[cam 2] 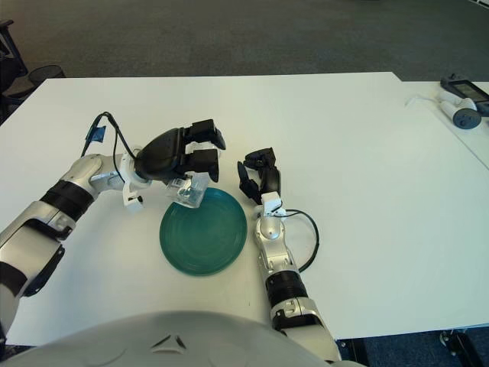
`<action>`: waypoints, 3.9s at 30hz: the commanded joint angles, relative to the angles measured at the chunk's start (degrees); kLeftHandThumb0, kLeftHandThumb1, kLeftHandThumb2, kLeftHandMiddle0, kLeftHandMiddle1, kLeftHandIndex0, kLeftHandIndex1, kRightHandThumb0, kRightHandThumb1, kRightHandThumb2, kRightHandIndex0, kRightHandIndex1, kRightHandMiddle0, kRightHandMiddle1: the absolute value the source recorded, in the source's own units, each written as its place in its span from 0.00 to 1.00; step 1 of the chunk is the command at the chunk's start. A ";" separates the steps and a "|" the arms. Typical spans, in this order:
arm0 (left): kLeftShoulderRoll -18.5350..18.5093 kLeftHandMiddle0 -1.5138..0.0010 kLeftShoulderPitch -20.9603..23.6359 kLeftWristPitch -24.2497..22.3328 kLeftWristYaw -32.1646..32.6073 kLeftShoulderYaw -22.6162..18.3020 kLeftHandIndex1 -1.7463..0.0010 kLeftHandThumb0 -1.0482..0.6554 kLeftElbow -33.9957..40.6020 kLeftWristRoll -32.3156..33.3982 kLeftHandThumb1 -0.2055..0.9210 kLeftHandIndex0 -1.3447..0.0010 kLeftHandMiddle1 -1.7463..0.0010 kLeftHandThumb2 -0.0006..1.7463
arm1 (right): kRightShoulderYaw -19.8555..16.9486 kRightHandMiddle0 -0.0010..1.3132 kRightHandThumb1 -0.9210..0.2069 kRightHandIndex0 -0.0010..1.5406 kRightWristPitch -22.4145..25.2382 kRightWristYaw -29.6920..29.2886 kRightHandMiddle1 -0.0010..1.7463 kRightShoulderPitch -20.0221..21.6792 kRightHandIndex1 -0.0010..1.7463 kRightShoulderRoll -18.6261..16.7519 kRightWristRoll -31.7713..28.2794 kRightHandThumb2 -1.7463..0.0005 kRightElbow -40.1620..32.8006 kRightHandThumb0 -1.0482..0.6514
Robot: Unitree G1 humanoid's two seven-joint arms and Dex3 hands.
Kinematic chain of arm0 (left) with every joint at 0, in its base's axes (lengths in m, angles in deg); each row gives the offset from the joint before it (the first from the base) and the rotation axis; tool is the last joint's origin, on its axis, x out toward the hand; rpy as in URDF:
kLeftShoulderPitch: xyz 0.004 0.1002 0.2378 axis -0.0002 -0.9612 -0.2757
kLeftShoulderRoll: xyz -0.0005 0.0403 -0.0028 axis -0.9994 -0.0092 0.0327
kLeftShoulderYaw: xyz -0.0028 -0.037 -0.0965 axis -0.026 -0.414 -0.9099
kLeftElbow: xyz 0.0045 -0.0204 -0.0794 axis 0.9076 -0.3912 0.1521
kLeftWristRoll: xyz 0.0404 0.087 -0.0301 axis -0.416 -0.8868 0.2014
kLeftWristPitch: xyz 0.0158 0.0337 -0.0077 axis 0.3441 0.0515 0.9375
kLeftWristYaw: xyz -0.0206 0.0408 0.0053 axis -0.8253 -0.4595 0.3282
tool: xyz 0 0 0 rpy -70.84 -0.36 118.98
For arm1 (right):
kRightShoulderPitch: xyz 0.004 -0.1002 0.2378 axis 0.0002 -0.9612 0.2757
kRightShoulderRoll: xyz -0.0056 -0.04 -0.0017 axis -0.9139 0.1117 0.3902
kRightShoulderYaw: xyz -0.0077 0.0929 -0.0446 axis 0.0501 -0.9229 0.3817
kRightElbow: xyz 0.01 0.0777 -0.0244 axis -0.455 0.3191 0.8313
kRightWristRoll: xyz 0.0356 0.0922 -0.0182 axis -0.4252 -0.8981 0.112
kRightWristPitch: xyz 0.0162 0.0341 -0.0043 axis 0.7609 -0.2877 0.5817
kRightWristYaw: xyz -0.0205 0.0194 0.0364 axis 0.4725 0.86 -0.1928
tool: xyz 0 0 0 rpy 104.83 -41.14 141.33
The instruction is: Put the bottle into the plate.
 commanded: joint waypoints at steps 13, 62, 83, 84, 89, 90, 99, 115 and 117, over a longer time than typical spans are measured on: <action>-0.31 0.52 -3.98 -2.18 2.07 -3.49 0.00 0.61 7.54 -7.46 0.36 0.65 0.03 0.83 | 1.80 0.14 0.00 0.22 10.37 -0.36 1.00 -5.12 0.67 -1.77 1.27 0.70 -2.08 0.41; -8.62 0.47 -7.02 -3.78 -27.54 7.40 0.03 0.61 15.59 16.07 0.25 0.56 0.00 0.91 | -0.43 0.15 0.00 0.17 8.15 3.00 1.00 -3.83 0.68 -1.61 -2.34 0.71 2.63 0.41; -5.87 0.59 -15.08 -11.37 -48.58 5.83 0.05 0.61 19.94 34.52 0.46 0.67 0.00 0.75 | -1.06 0.15 0.00 0.17 7.52 3.04 1.00 -3.10 0.70 -1.86 -2.17 0.71 3.54 0.41; -5.68 0.60 -15.11 -11.14 -48.79 5.49 0.05 0.61 19.86 33.82 0.48 0.69 0.00 0.74 | -1.10 0.15 0.00 0.17 8.05 2.95 1.00 -3.19 0.70 -2.00 -2.24 0.71 3.20 0.41; -5.94 0.88 -15.87 -13.65 -50.73 3.77 0.24 0.25 21.57 30.43 0.93 0.93 0.28 0.51 | -1.01 0.14 0.00 0.16 9.85 3.08 1.00 -3.37 0.70 -2.11 -2.27 0.71 1.76 0.41; -5.90 0.90 -16.22 -14.28 -50.94 3.34 0.32 0.22 21.97 29.56 0.94 0.94 0.35 0.52 | -1.00 0.14 0.00 0.16 10.05 3.18 1.00 -3.33 0.70 -2.04 -2.26 0.71 1.65 0.41; -3.48 0.99 -21.11 -13.53 -37.60 -5.31 0.88 0.05 24.10 7.67 1.00 1.00 0.90 0.61 | -0.95 0.14 0.00 0.17 12.45 2.59 1.00 -2.84 0.69 -1.98 -1.64 0.70 1.23 0.41; -4.08 1.00 -20.40 -16.93 -27.49 -4.50 1.00 0.00 25.41 -8.23 1.00 1.00 1.00 0.54 | -1.03 0.14 0.00 0.20 8.05 -0.64 1.00 -1.77 0.72 -2.30 -1.02 0.70 4.98 0.42; -4.13 1.00 -20.15 -17.08 -26.44 -4.29 1.00 0.01 25.05 -8.88 1.00 1.00 1.00 0.55 | -1.17 0.14 0.00 0.21 7.35 -0.64 1.00 -1.49 0.73 -2.35 -1.34 0.70 5.75 0.42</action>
